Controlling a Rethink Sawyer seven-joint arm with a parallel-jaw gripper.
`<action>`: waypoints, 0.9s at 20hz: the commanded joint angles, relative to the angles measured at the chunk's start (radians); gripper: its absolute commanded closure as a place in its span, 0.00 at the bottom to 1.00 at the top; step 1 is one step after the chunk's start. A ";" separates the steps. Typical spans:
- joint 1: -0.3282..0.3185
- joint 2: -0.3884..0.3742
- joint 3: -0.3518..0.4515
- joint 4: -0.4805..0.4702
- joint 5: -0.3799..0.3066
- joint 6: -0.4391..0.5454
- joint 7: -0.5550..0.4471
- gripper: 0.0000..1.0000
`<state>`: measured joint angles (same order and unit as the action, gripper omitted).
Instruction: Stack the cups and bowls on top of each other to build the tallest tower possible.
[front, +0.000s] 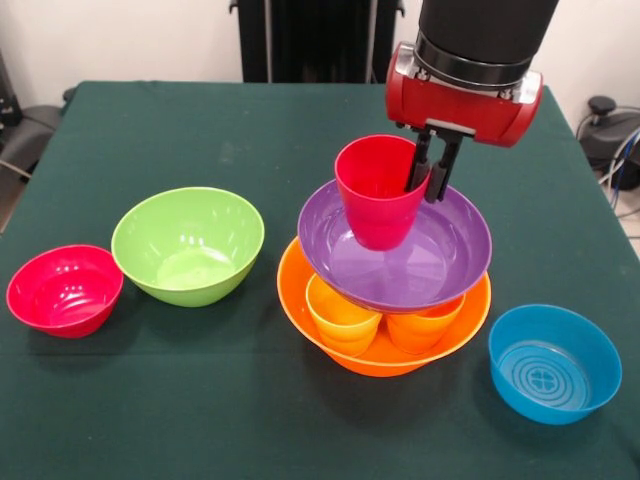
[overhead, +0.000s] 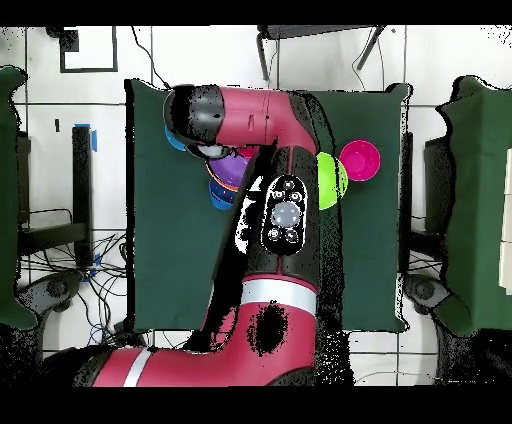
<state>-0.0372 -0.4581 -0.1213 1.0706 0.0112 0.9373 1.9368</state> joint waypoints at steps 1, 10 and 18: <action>0.020 0.014 0.082 0.104 -0.003 -0.073 0.083 1.00; 0.036 0.007 0.069 0.126 0.006 -0.091 0.120 1.00; 0.047 0.007 0.059 0.128 0.002 -0.090 0.125 1.00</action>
<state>-0.0197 -0.4581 -0.1213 1.1044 0.0133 0.8884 1.9368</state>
